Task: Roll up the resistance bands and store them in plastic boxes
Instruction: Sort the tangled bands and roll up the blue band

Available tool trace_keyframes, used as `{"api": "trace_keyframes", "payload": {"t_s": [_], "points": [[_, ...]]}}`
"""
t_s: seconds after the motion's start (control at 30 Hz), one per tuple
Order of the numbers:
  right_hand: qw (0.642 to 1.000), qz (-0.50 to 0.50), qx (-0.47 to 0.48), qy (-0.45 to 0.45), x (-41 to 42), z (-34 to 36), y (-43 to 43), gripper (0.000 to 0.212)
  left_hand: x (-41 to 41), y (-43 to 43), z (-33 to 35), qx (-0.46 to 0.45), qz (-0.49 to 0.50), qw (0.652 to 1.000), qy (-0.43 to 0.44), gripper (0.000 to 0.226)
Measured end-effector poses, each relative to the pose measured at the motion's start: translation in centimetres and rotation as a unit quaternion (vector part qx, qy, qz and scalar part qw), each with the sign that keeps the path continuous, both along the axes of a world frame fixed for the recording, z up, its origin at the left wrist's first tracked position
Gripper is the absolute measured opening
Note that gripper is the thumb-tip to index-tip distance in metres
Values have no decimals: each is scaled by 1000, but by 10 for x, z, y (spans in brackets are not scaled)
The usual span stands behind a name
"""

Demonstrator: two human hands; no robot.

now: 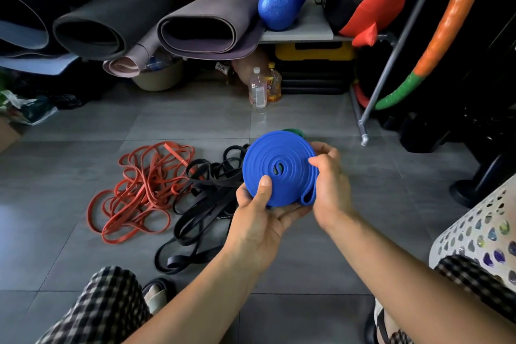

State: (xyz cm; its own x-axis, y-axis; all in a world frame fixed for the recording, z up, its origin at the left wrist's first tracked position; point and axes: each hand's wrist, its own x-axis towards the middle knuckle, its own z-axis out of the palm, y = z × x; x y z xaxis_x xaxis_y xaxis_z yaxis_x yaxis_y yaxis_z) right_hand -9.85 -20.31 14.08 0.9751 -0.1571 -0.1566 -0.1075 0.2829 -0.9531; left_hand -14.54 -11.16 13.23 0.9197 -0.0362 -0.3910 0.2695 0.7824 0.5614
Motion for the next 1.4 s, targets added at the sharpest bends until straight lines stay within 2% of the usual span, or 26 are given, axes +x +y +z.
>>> {"api": "trace_keyframes", "payload": {"t_s": [0.1,0.2,0.23,0.27,0.37,0.47,0.57,0.77,0.93,1.17,1.4], "points": [[993,35,-103,-49,-2,-8,4,13,2,1,2,-2,25,1000,1,17],[938,10,-323,-128,-8,-17,5,33,6,7,2,6,55,998,-3,16],[914,8,-378,-147,-8,-21,3,40,6,8,1,14,61,998,-2,16],[907,23,-396,-141,-9,-20,0,41,6,8,0,21,63,998,-1,17],[920,97,-371,-86,-10,-20,-7,34,3,8,-3,28,61,998,-3,19],[922,90,-373,-56,-12,-17,-9,18,3,7,-4,43,63,997,-5,21],[920,88,-380,-28,-10,-14,-10,15,2,3,-6,65,60,996,3,16],[907,84,-407,64,-13,-46,-35,20,11,-19,-41,218,-3,975,51,15],[858,86,-471,184,0,-104,-70,21,18,-65,-99,235,-54,956,167,12],[849,20,-456,267,32,-204,-133,25,65,-141,-196,262,-105,932,228,22],[828,-40,-459,321,74,-320,-200,31,125,-207,-293,323,-214,886,257,19]]}}
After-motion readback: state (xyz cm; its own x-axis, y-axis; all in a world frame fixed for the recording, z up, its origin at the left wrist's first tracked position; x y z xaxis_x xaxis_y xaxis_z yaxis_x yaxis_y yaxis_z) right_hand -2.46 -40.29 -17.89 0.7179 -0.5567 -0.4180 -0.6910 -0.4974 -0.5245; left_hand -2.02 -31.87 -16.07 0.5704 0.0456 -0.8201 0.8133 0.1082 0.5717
